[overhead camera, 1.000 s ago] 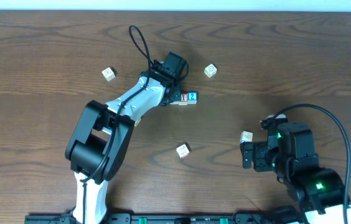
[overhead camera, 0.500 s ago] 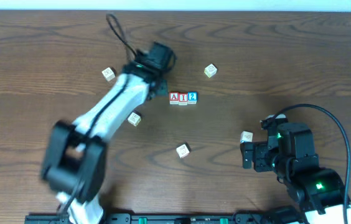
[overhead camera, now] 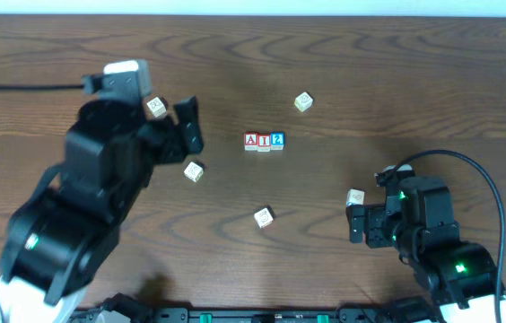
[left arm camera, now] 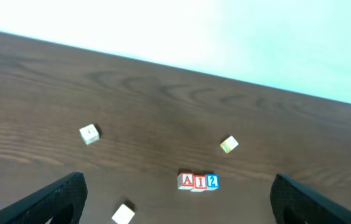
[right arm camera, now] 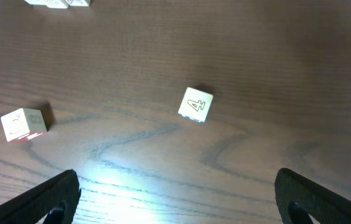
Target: Spell out Ai2
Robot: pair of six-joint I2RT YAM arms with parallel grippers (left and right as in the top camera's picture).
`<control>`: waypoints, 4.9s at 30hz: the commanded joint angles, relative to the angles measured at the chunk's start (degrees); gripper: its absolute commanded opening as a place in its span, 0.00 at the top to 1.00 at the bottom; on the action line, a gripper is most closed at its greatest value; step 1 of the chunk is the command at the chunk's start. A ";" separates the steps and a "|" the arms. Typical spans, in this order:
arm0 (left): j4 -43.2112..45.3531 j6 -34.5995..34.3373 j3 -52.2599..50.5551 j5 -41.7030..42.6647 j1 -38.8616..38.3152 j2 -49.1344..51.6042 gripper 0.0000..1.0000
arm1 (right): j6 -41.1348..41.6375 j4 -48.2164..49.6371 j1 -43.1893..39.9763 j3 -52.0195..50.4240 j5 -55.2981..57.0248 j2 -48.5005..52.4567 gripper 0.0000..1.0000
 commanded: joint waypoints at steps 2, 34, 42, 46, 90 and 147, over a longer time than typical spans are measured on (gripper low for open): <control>-3.43 4.87 0.68 -4.33 0.04 -4.72 0.05 | 0.83 -0.04 -0.15 -0.13 -0.24 -0.15 0.01; 7.52 20.72 -61.35 3.54 30.47 -55.17 0.05 | 0.83 -0.04 -0.15 -0.13 -0.24 -0.15 0.01; 9.60 20.72 -68.96 3.52 30.47 -60.04 0.05 | 0.83 -0.04 -0.15 -0.13 -0.24 -0.15 0.01; 9.57 20.74 -70.25 3.45 30.42 -59.98 0.04 | 0.83 -0.04 -0.15 -0.13 -0.24 -0.15 0.01; 9.05 21.14 -73.42 3.13 30.42 -59.93 0.05 | -0.37 0.09 -0.15 -0.15 6.25 -0.26 0.01; 9.07 21.14 -73.42 3.13 30.42 -59.93 0.05 | -2.67 13.46 -3.04 -31.56 17.77 -44.11 0.01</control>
